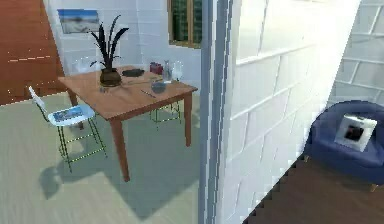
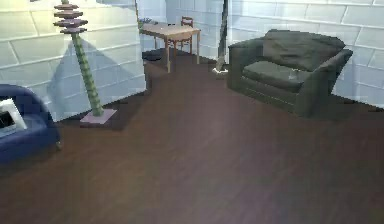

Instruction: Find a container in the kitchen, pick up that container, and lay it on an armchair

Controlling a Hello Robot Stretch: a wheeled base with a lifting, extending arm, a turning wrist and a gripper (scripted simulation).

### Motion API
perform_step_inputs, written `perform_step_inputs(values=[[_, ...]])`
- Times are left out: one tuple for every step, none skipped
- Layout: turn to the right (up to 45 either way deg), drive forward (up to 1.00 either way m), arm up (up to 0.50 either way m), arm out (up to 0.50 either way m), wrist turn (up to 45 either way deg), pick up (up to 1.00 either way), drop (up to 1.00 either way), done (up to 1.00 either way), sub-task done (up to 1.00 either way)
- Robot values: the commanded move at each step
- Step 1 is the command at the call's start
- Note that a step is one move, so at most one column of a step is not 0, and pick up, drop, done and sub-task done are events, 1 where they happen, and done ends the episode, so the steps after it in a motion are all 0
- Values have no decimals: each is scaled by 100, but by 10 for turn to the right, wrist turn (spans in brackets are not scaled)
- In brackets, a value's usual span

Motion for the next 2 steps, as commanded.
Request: perform_step_inputs(values=[[-420, 0, 0, 0, 0, 0, 0, 0, 0], [0, 20, 0, 0, 0, 0, 0, 0, 0]])
